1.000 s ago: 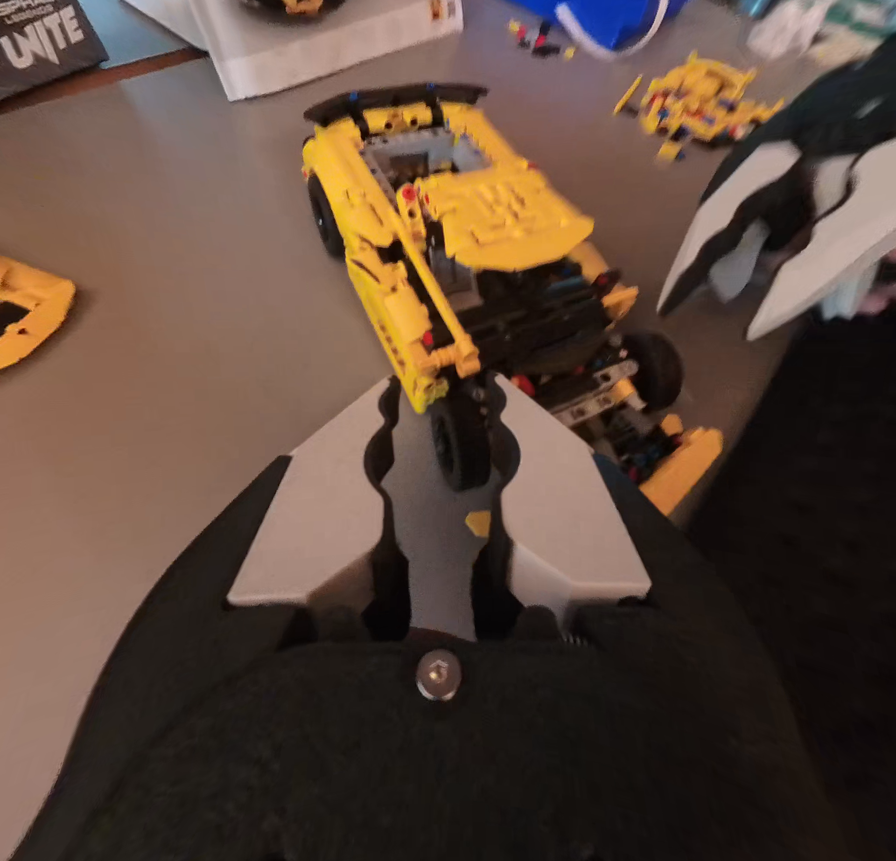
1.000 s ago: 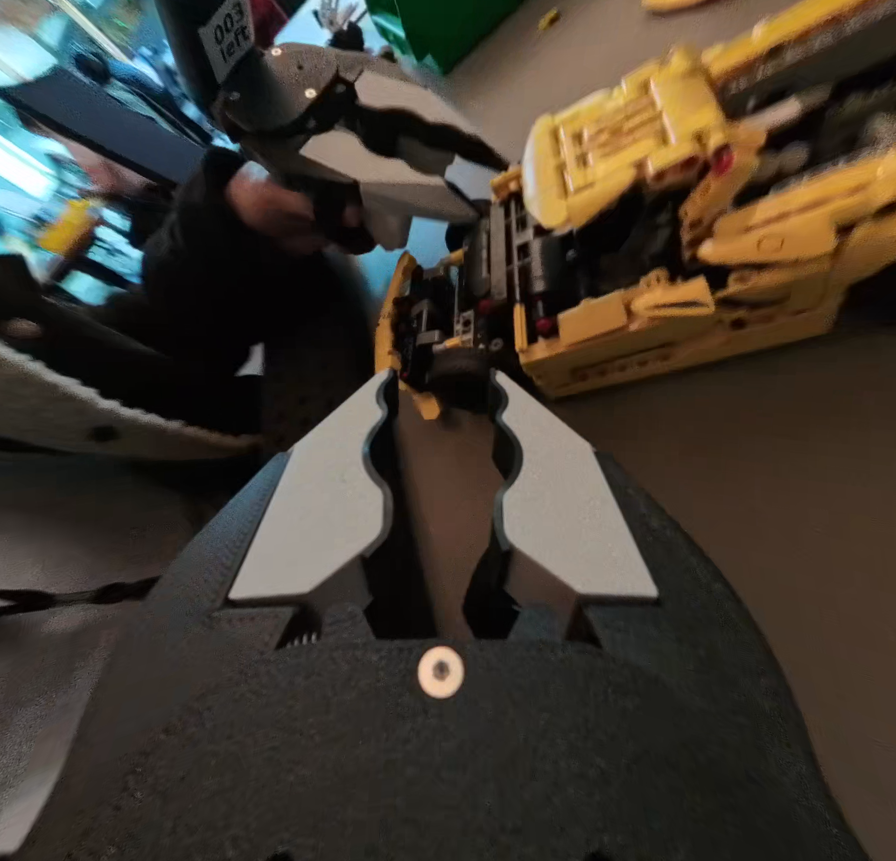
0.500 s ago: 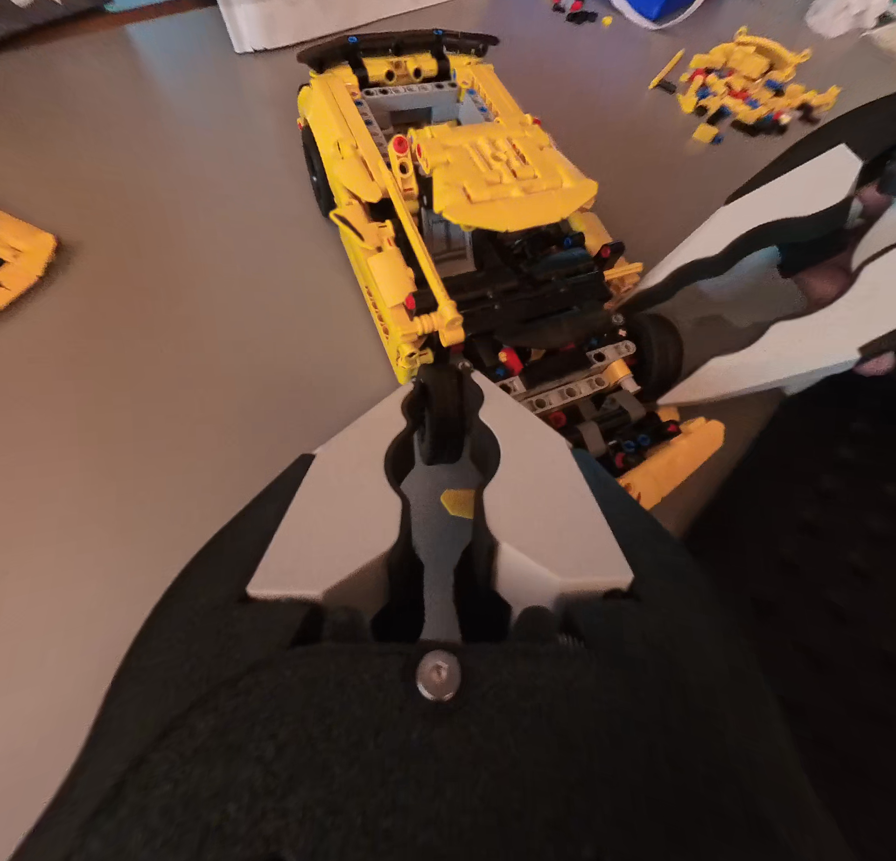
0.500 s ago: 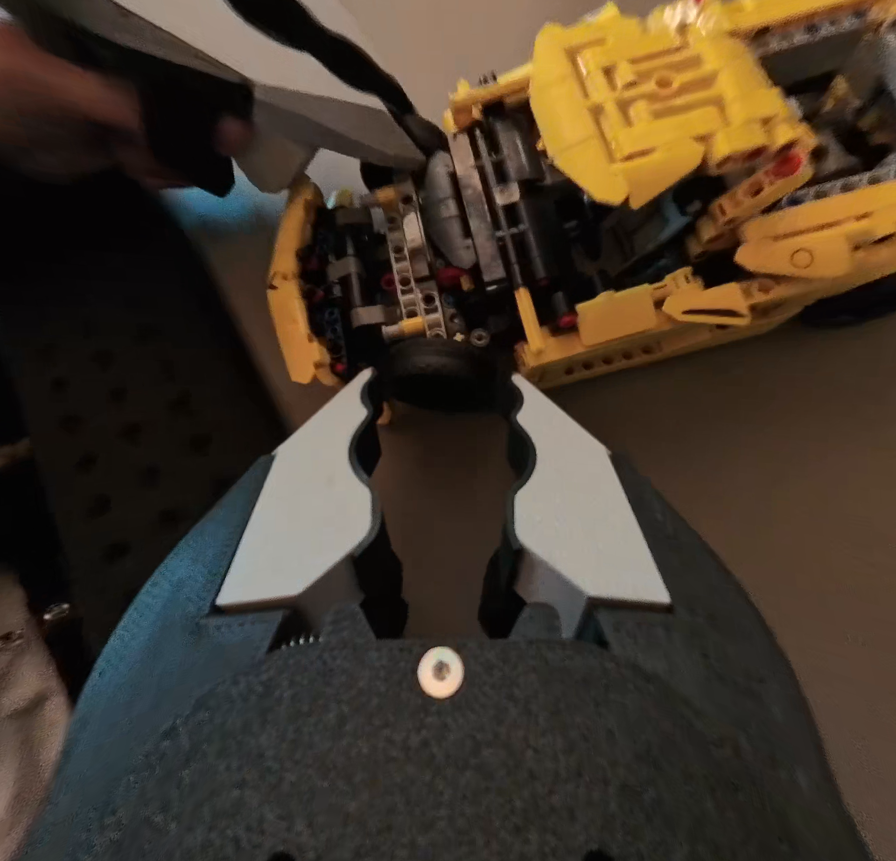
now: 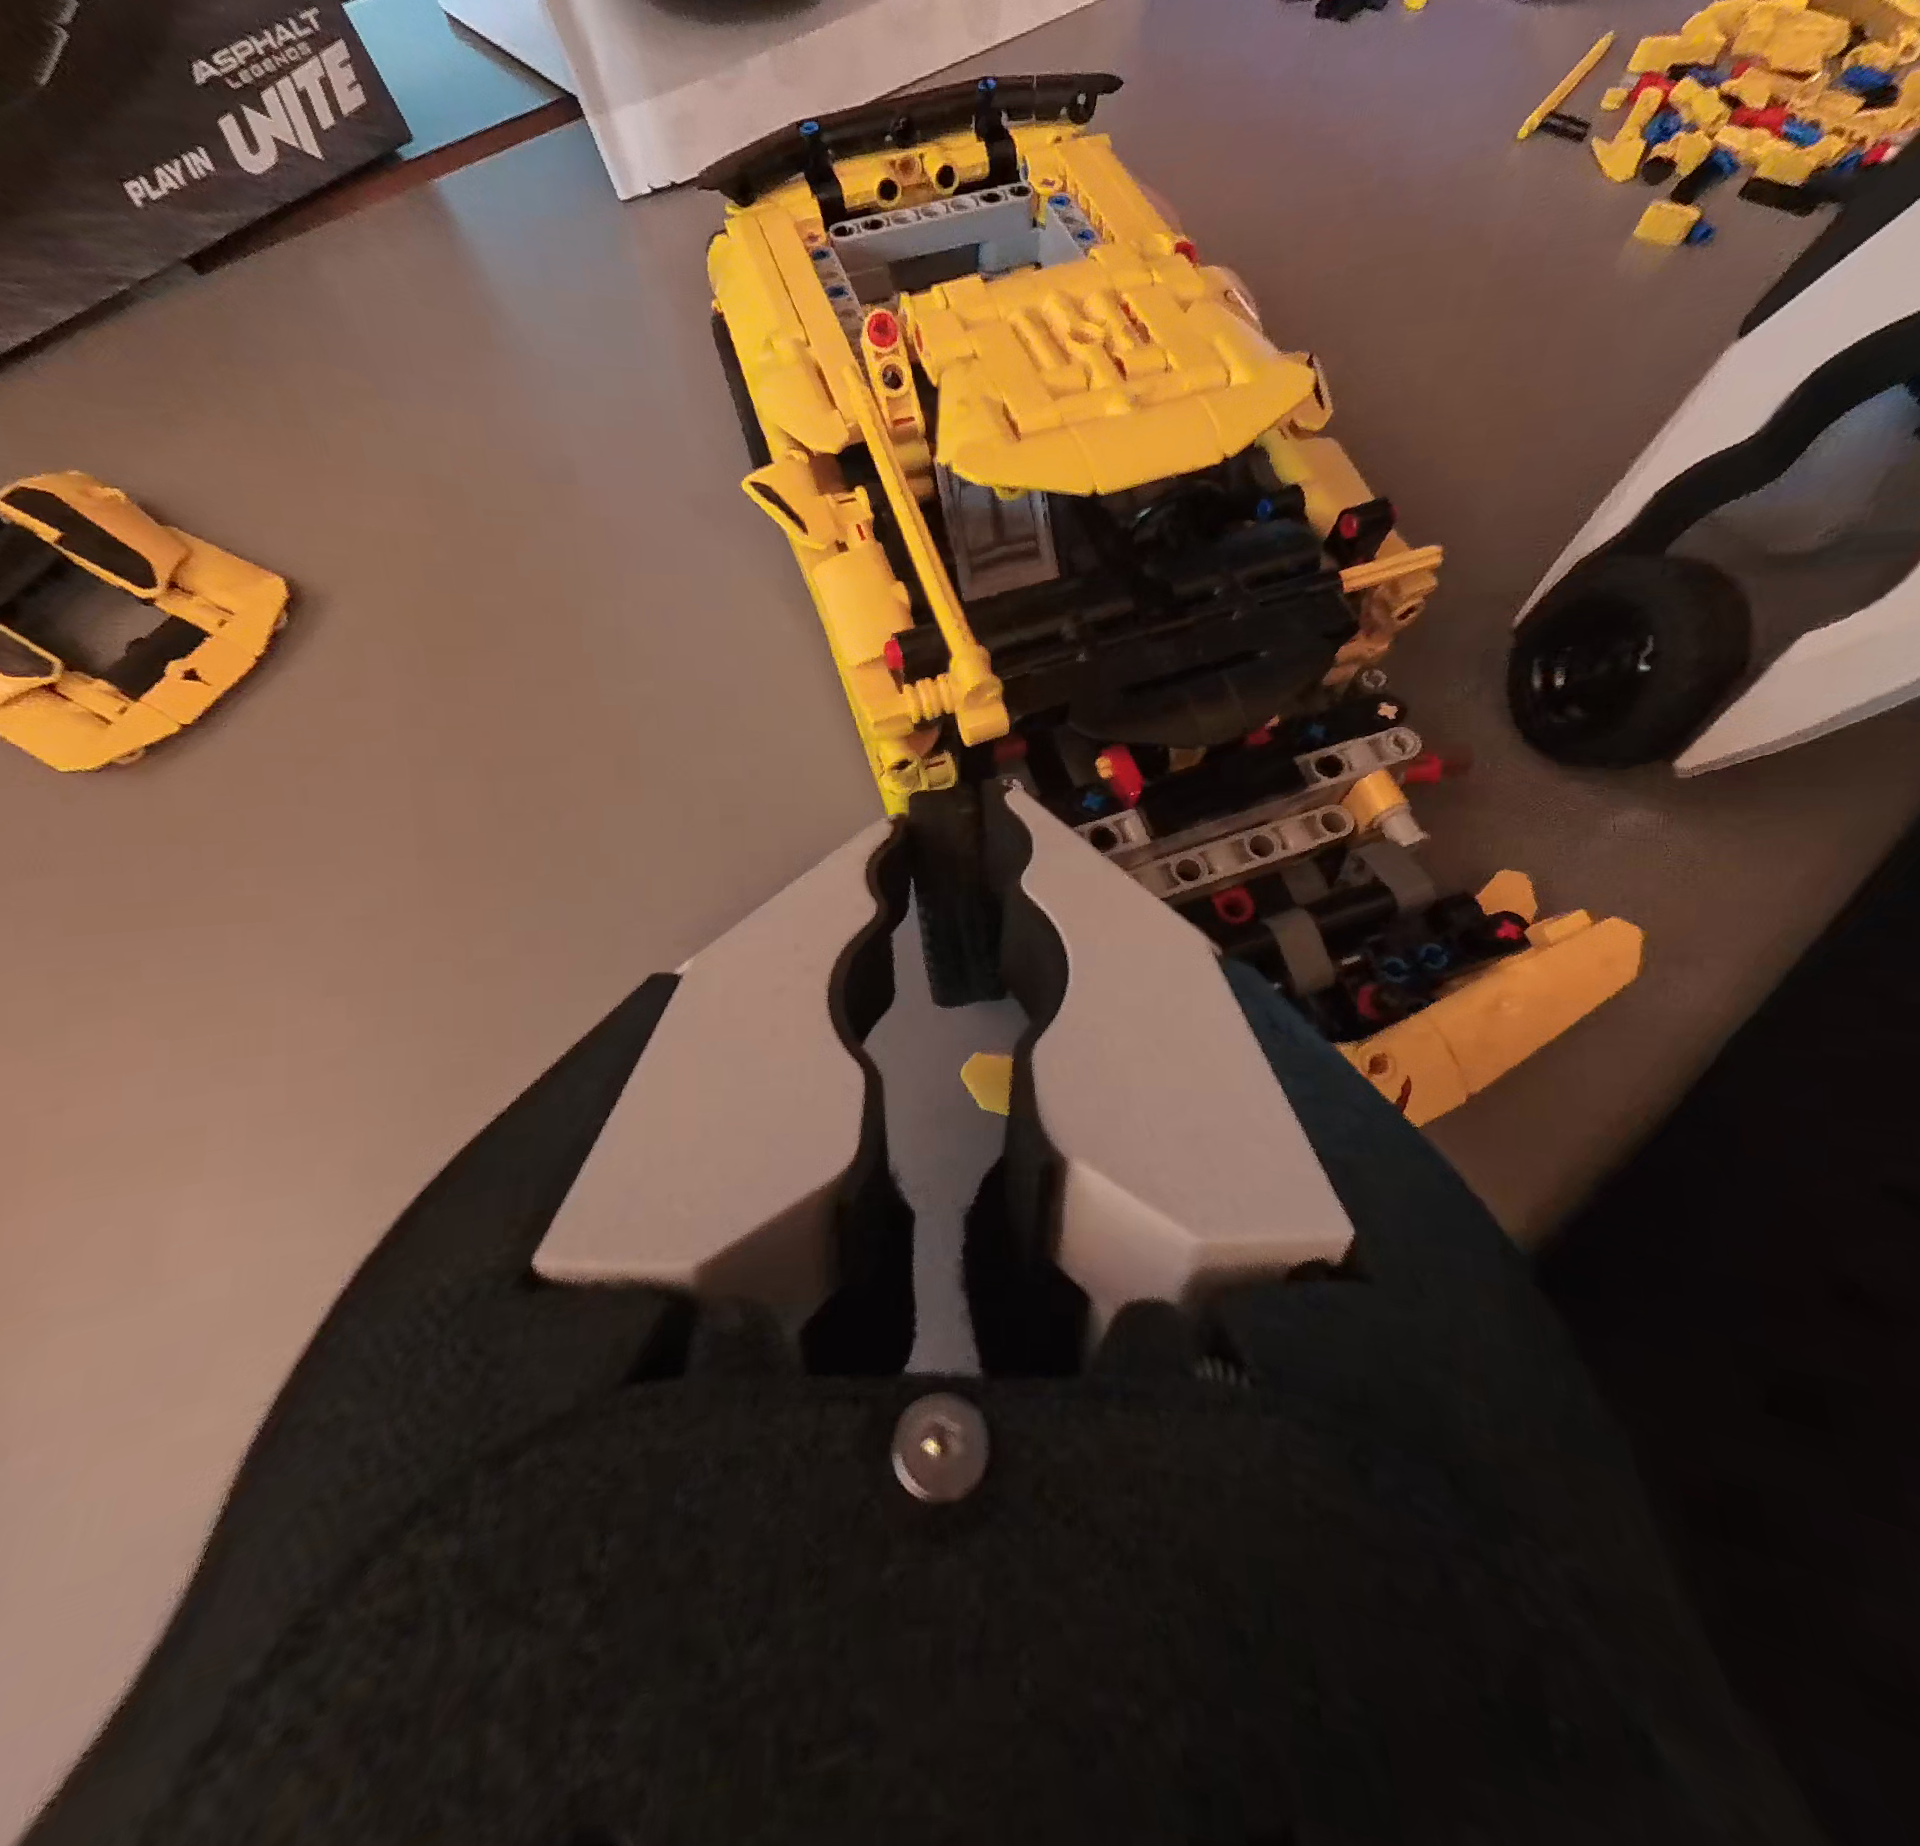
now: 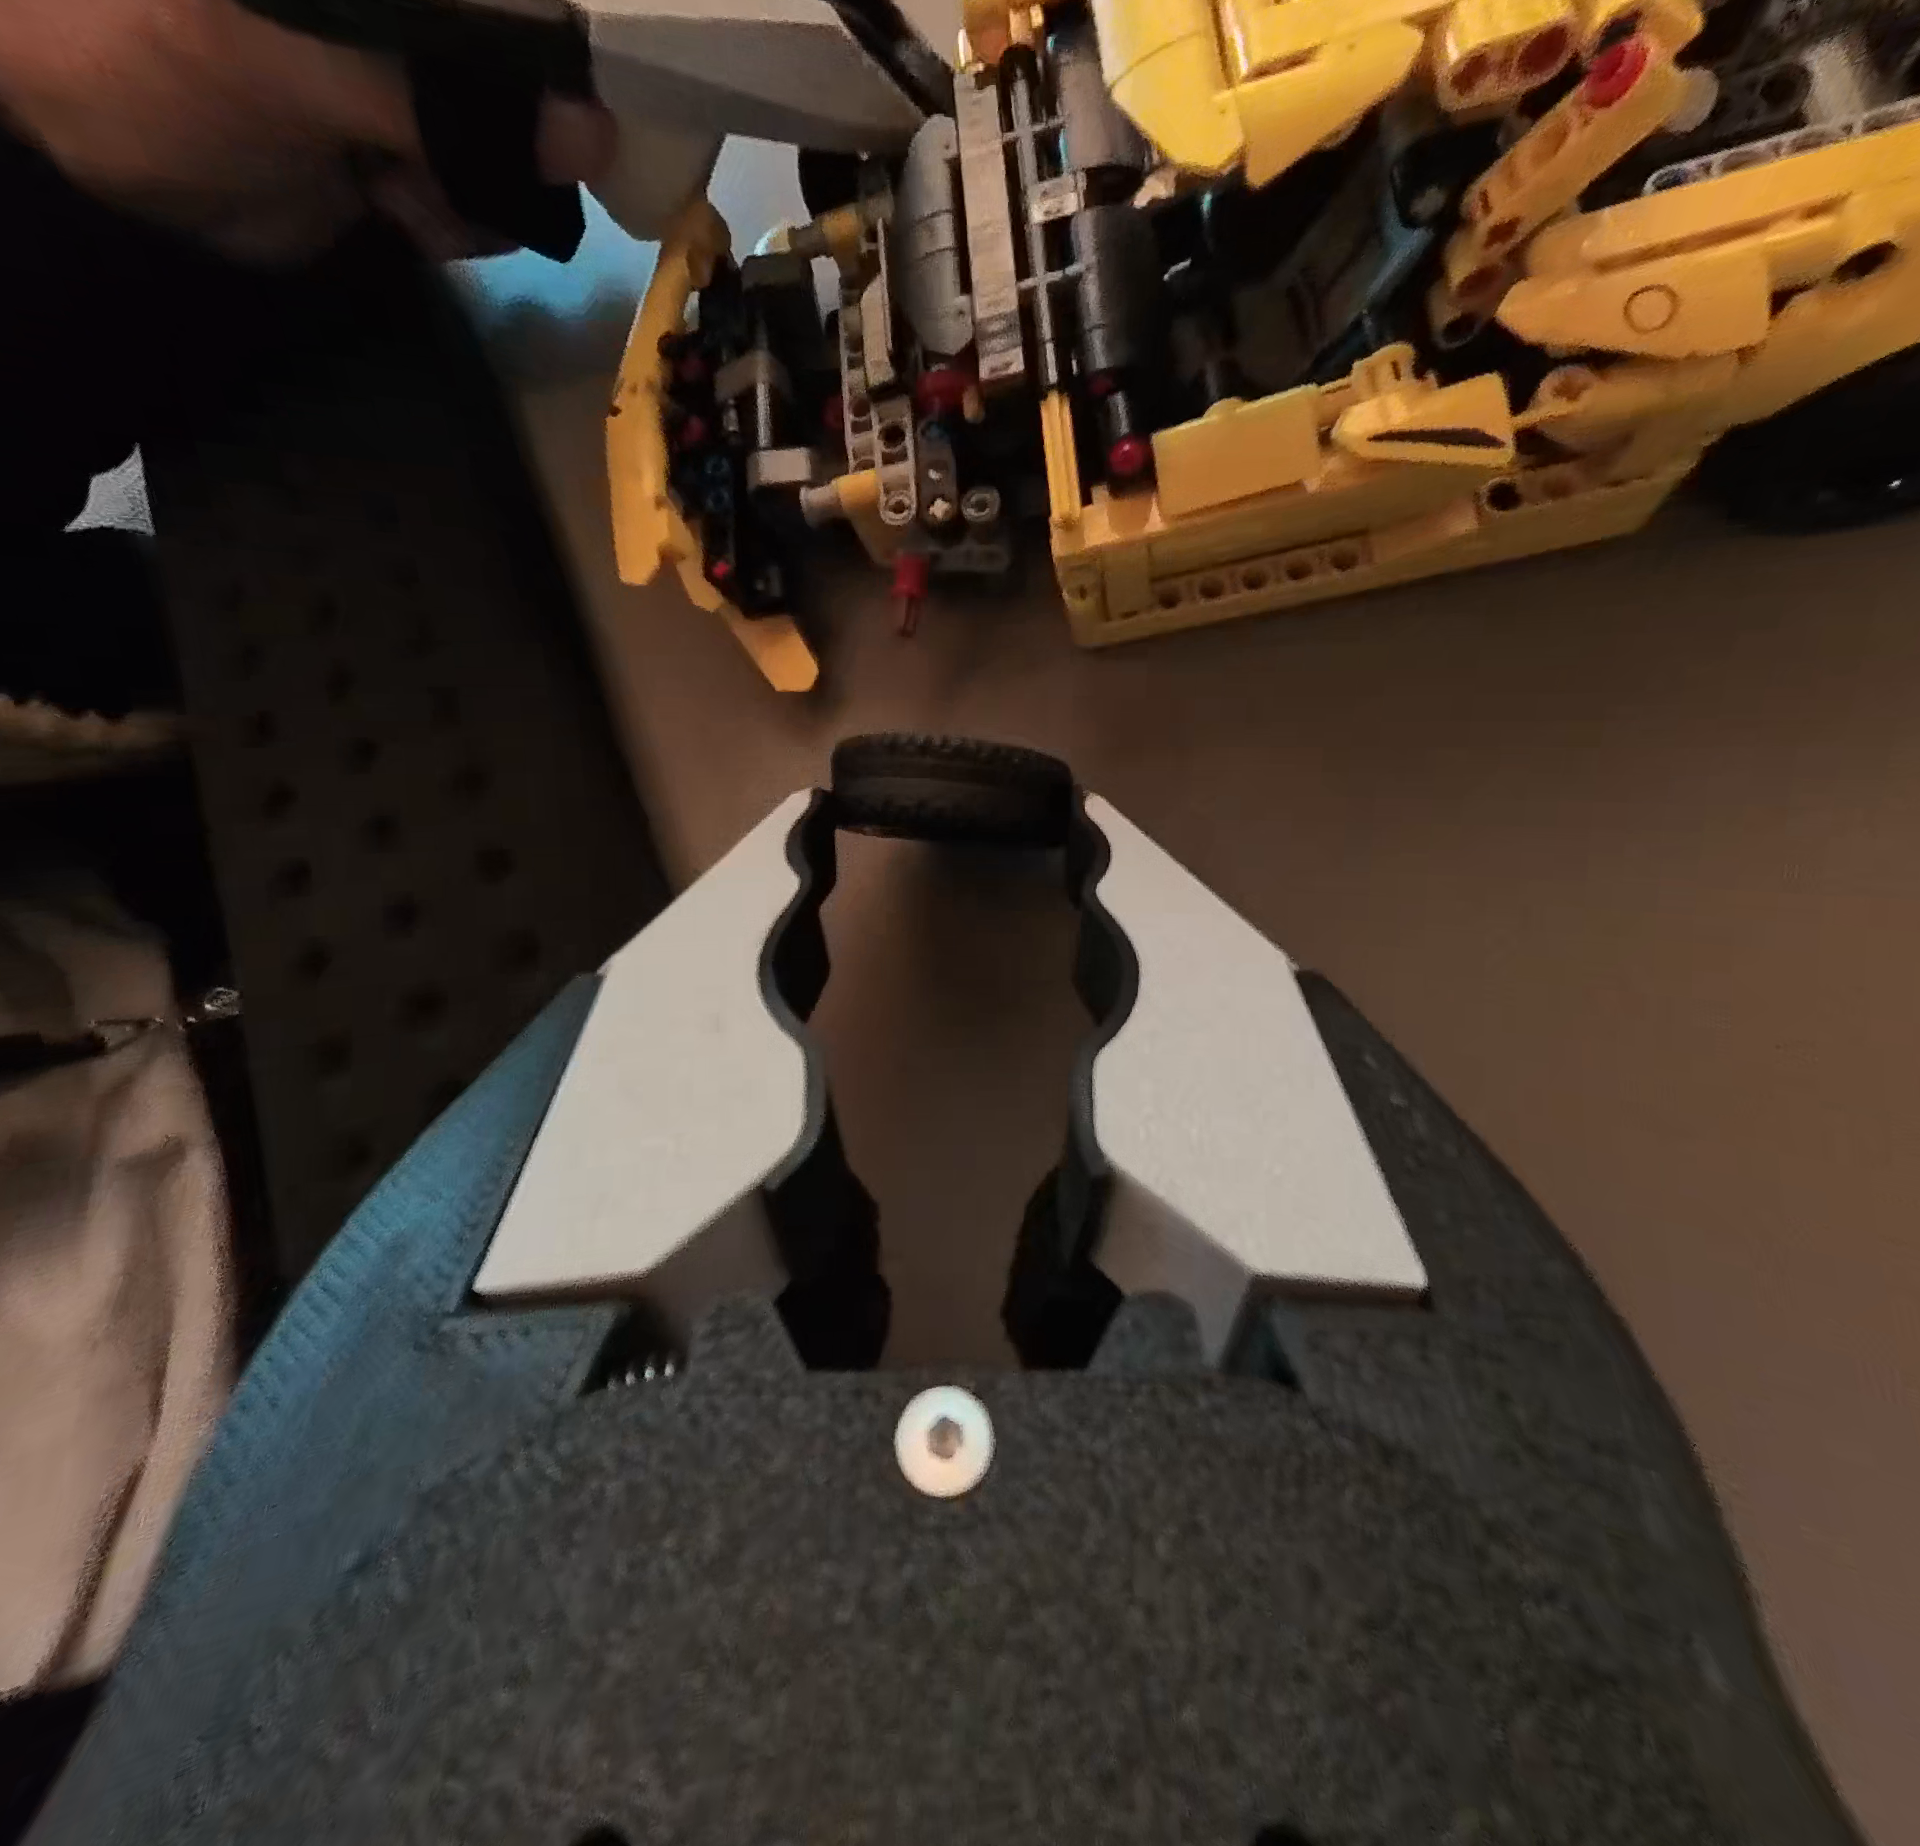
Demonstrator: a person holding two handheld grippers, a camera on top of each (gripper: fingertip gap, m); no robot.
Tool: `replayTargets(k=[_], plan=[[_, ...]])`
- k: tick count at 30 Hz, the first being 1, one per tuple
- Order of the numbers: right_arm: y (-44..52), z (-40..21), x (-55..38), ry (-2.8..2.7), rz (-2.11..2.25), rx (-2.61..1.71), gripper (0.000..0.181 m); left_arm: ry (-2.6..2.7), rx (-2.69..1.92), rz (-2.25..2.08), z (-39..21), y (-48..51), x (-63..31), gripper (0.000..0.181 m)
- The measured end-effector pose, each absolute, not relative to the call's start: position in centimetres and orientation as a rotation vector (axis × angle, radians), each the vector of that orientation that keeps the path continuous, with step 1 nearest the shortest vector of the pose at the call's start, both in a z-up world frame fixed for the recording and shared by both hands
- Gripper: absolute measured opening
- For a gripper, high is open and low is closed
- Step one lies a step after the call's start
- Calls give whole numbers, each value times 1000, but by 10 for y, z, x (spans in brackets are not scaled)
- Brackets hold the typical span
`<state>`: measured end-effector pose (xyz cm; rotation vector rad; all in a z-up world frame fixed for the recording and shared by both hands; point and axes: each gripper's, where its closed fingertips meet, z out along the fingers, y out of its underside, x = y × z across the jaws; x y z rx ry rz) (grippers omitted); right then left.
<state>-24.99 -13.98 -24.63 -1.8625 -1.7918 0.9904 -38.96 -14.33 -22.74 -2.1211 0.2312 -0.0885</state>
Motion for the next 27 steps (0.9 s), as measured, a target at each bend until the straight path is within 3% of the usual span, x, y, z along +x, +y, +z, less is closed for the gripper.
replayTargets(k=[7,11,16,20,27], plan=[[-135,-172,-258,-1593,1134,-1254,44,262,-2081,-136,-223,-144,-385,14],[-149,-146,-257,-1530,1136,-1031,43,153,-1858,-149,-176,-143,-390,19],[-170,-129,-259,-1491,1132,-773,43,258,-1715,-912,-139,-161,-289,32],[-178,-127,-258,-1498,1109,-728,43,191,-1606,-1430,-131,-173,-255,31],[-179,-126,-258,-1486,1150,-731,44,152,-1529,-1586,-127,-177,-256,20]])
